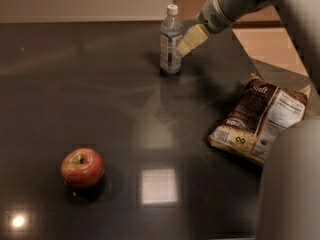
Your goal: Knock blue plastic bottle over
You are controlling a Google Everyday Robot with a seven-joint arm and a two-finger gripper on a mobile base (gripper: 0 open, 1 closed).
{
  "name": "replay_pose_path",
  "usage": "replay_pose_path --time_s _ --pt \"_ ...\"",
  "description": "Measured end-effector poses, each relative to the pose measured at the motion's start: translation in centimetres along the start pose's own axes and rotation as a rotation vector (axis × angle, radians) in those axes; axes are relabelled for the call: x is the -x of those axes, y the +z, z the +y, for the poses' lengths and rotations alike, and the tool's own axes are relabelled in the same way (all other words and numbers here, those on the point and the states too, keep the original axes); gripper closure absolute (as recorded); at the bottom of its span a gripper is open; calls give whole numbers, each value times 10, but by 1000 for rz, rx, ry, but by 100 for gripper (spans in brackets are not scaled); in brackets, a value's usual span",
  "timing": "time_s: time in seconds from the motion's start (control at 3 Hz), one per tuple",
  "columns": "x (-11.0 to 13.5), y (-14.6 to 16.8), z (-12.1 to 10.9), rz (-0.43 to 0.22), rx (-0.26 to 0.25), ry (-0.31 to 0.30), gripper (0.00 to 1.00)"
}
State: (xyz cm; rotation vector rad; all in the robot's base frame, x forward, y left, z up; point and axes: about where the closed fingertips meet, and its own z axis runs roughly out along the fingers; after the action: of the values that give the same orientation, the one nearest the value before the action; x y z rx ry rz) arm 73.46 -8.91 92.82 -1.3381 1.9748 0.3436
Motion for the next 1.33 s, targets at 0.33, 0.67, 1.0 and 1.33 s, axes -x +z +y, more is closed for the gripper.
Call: replay_pose_path --time_s 0.33,0.67,1.0,1.33 --pt "12 15 7 -38 25 12 0" --pt "19 25 7 -61 40 32 17" --pt "23 26 5 -84 53 58 40" --pt "26 17 5 -93 62 72 64"
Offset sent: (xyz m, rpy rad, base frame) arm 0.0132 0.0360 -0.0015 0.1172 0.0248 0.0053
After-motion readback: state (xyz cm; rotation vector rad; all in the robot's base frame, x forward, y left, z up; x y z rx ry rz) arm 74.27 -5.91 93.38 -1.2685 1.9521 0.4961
